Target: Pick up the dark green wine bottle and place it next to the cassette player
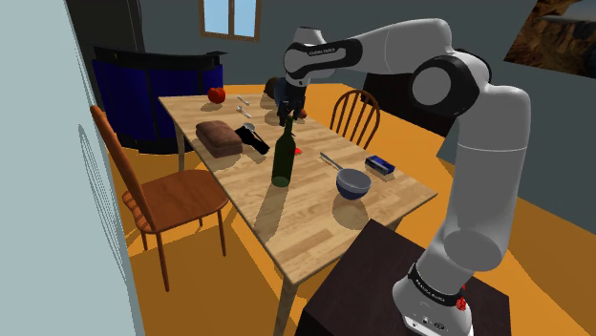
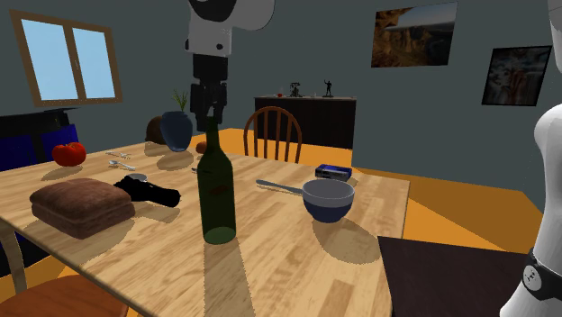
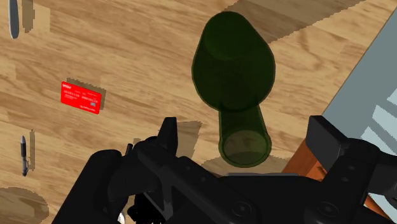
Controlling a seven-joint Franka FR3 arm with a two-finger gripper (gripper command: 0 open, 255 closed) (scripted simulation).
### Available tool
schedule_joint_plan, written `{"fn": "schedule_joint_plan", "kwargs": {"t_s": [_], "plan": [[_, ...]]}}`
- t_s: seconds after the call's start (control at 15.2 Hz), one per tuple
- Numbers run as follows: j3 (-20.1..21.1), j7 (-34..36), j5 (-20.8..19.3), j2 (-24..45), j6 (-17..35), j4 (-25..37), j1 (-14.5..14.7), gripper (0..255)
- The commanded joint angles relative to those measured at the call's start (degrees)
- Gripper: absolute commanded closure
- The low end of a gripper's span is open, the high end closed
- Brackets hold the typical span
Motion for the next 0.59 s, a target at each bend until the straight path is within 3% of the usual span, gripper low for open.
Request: {"fn": "schedule_joint_plan", "kwargs": {"t_s": [0.0, 0.26, 0.33, 0.53], "plan": [[0.0, 0.0, 0.0, 0.01, 0.13, -0.1, 0.0, 0], [0.0, 0.0, 0.0, 0.01, 0.12, -0.09, 0.0, 0], [0.0, 0.0, 0.0, 0.01, 0.12, -0.09, 0.0, 255], [0.0, 0.0, 0.0, 0.01, 0.12, -0.1, 0.0, 255]]}}
